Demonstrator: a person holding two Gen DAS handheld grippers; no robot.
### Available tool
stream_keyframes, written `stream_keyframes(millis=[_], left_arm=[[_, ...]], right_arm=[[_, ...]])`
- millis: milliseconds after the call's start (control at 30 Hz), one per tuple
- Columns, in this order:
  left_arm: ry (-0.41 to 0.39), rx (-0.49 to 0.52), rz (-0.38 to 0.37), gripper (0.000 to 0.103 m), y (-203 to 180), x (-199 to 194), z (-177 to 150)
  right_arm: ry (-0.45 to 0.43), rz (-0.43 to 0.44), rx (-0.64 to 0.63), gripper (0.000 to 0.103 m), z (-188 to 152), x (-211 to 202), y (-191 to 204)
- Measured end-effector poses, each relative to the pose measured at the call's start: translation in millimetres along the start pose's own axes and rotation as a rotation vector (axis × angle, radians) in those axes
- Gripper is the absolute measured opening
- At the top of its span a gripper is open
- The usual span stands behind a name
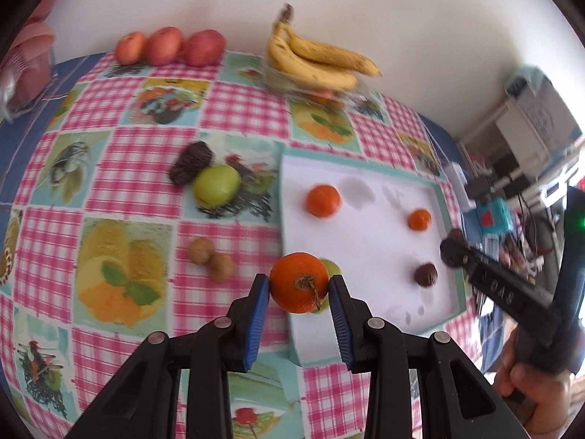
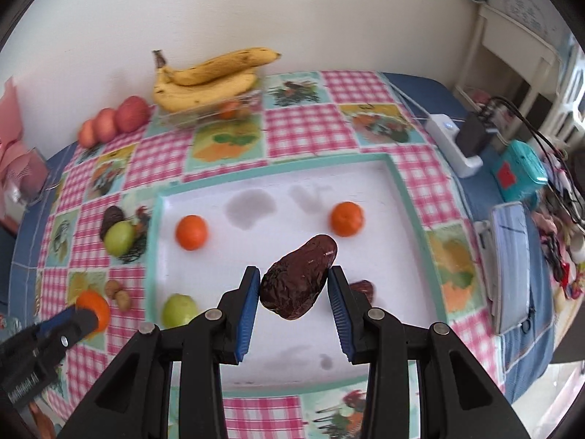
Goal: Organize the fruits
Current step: 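Carry the orange with the left tool over the tray while the right tool carries the date, then lower the date beside the other date with the right tool while the left tool lowers the orange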
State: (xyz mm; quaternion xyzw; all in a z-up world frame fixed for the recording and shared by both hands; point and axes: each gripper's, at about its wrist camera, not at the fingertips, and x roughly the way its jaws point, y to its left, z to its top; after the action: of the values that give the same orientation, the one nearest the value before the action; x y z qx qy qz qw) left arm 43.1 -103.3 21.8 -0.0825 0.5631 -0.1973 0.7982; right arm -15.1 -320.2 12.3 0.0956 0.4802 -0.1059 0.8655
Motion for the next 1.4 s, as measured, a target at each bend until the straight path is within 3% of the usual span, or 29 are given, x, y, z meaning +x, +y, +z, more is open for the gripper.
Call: stream_keyframes(millis=[433,800,1100,1400], left_arm=[[0.113,0.124,0.013,0.036,-45.5,36.9,-24.0],[0.157,0.129,0.030,0.036,-44.7,49.8,-28.5],[0.222,0.122,0.028,0.036,-46.2,66.8,-31.9],[0.254,0.113,0.042,0.036,-45.4,79.3,-35.0]], right_arm=[[0.014,-0.004,0.039,0.040,-0.5,2.0,-19.1],[0.039,-0.007,0.014,0.040,-2.2,12.0,-11.9],[0.155,-0.004,-0.002,0.040,-16.0,51.9,-6.6],[0.201,-0.002,-0.001,0.040,-23.8,66.2,-6.6]])
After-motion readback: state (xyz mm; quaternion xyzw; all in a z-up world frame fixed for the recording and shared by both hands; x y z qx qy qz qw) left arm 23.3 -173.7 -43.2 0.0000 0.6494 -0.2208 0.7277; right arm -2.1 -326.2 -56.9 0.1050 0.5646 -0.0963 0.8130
